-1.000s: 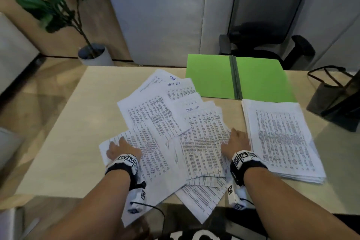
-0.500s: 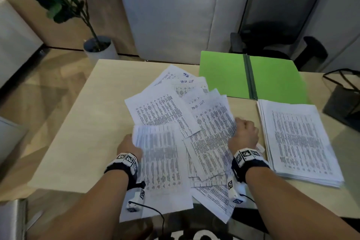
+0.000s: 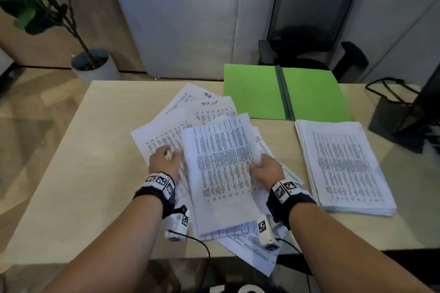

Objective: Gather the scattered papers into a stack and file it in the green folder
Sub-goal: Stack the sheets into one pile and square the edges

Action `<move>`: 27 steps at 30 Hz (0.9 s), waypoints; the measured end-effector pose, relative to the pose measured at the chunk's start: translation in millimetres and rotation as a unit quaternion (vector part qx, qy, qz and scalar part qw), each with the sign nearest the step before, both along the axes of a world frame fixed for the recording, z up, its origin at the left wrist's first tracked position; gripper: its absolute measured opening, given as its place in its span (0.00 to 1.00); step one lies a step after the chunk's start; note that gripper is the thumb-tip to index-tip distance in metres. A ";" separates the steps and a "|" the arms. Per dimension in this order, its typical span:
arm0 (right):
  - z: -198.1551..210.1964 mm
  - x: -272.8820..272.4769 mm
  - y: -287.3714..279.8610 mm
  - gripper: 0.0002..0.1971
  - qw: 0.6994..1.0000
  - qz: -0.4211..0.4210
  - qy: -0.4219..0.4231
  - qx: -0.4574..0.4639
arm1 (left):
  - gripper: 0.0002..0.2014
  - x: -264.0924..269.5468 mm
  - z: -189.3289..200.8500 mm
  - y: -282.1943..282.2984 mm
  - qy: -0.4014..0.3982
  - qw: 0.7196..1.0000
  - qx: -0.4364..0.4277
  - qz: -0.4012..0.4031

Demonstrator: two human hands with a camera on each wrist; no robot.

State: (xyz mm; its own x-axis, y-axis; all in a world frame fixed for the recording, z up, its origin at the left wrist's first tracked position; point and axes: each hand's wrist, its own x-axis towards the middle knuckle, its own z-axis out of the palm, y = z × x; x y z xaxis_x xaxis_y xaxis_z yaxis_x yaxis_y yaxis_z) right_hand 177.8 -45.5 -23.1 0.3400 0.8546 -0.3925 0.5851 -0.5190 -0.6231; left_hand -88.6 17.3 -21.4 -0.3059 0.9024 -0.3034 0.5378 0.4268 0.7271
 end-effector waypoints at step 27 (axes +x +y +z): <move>37.9 31.7 35.1 0.25 0.976 -0.073 -0.003 0.205 | 0.35 -17.6 -8.3 -21.7 -0.011 0.991 -0.054 -0.124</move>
